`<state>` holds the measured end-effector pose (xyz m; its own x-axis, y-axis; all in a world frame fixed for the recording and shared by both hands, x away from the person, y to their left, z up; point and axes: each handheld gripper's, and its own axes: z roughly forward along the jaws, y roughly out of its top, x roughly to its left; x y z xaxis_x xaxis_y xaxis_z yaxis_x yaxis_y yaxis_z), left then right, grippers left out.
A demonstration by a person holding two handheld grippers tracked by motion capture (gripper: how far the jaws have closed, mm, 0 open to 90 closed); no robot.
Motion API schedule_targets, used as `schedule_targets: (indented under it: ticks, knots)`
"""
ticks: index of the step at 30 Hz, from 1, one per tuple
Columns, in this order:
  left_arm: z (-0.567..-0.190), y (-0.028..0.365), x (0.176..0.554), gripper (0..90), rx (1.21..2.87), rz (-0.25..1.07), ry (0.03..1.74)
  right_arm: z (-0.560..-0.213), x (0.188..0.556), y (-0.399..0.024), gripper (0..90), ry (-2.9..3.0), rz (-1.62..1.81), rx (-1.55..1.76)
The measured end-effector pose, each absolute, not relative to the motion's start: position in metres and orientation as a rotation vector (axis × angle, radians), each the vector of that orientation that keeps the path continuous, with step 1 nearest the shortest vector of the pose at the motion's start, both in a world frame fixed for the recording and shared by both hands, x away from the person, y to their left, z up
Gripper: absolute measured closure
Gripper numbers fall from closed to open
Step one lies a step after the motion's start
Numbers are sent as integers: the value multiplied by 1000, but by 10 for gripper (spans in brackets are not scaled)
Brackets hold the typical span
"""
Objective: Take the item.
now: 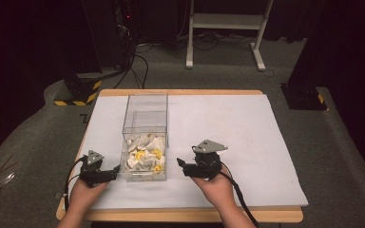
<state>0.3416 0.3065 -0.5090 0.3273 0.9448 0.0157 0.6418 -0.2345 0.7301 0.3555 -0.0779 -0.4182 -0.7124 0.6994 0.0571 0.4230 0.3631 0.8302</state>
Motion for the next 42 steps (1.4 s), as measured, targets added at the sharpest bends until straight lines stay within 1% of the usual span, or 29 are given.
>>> schedule_targets:
  ticks: [10, 17, 42]
  knots:
    - [-509, 307, 342, 161, 1969, 622, 1392, -404, 358, -56, 289, 2333, 1312, 930]
    - [-509, 306, 342, 161, 1967, 619, 1392, -401, 361, -42, 292, 2345, 1323, 899]
    - [-509, 307, 342, 161, 1971, 620, 1390, -405, 366, 1, 309, 2428, 1311, 817]
